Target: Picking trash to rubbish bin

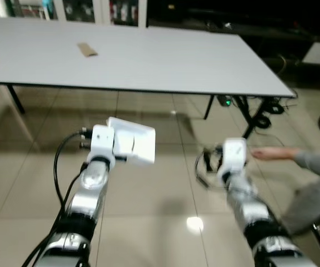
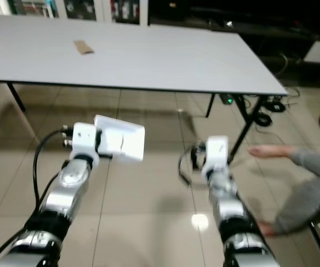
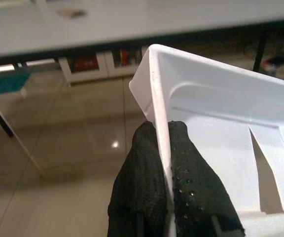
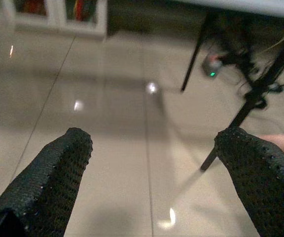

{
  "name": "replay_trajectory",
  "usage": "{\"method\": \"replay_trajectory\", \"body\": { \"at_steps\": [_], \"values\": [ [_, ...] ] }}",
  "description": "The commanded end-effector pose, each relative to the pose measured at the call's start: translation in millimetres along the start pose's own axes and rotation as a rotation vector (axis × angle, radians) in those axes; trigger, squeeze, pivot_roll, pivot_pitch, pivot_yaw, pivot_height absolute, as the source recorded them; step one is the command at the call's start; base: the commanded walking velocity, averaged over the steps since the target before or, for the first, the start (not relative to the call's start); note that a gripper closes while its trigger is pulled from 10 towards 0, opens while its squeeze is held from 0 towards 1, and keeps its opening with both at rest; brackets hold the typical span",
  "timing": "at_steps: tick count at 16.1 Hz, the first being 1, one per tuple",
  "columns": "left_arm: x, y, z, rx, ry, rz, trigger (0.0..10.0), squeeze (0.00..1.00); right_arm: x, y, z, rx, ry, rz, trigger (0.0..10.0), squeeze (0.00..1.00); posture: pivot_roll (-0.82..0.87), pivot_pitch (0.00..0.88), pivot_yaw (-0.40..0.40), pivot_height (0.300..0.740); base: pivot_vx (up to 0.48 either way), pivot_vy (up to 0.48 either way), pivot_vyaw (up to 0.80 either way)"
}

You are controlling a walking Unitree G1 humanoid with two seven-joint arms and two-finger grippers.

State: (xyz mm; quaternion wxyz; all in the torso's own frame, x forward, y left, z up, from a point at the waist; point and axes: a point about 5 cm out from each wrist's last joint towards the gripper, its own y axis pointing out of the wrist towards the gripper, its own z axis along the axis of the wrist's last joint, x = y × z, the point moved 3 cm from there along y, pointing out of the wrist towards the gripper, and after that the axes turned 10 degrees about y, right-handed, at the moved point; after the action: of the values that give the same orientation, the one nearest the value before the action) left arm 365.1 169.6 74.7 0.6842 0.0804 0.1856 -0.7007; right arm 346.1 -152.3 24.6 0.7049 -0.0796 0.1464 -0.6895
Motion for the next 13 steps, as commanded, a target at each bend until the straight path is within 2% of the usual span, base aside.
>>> {"method": "replay_trajectory", "body": {
  "at_steps": [1, 4, 6, 8, 9, 10, 13],
  "values": [
    [-1.5, -12.5, -40, -0.125, 0.045, -0.014, 10.0, 0.0, 7.4, -9.9, -34, -0.121, -0.023, -0.012, 10.0, 0.0, 0.01, 0.043, -0.095, 0.74, 0.0, 0.0, 0.0],
    [1.3, -36.3, -95, -0.315, 0.093, -0.058, 10.0, 0.0, 16.9, -28.0, -77, -0.28, -0.015, -0.007, 10.0, 0.0, 0.01, 0.045, -0.093, 0.74, 0.0, 0.0, 0.0],
    [6.9, -49.6, -117, -0.4, 0.126, -0.098, 10.0, 0.0, 16.3, -36.8, -94, -0.348, -0.03, 0.014, 10.0, 0.0, 0.01, 0.043, -0.094, 0.74, 0.0, 0.0, 0.0],
    [18.7, -84.2, -160, -0.583, 0.124, -0.15, 10.0, 0.0, 20.5, -58.5, -128, -0.485, -0.001, -0.005, 10.0, 0.0, 0.02, 0.037, -0.097, 0.74, 0.0, 0.0, 0.0],
    [20.9, -94.1, -170, -0.632, 0.121, -0.156, 10.0, 0.0, 23.4, -65.4, -137, -0.527, -0.01, -0.019, 10.0, 0.0, 0.02, 0.033, -0.097, 0.74, 0.0, 0.0, 0.0],
    [27.1, -124.2, -197, -0.766, 0.102, -0.171, 10.0, 0.0, 30.5, -85.9, -161, -0.635, -0.018, -0.054, 10.0, 0.0, 0.02, 0.031, -0.095, 0.74, 0.0, 0.0, 0.0],
    [27.3, -151.2, -216, -0.874, 0.071, -0.147, 10.0, 0.0, 32.7, -101.7, -177, -0.688, -0.042, -0.057, 10.0, 0.0, 0.02, 0.035, -0.098, 0.74, 0.0, 0.0, 0.0]
  ]
}}
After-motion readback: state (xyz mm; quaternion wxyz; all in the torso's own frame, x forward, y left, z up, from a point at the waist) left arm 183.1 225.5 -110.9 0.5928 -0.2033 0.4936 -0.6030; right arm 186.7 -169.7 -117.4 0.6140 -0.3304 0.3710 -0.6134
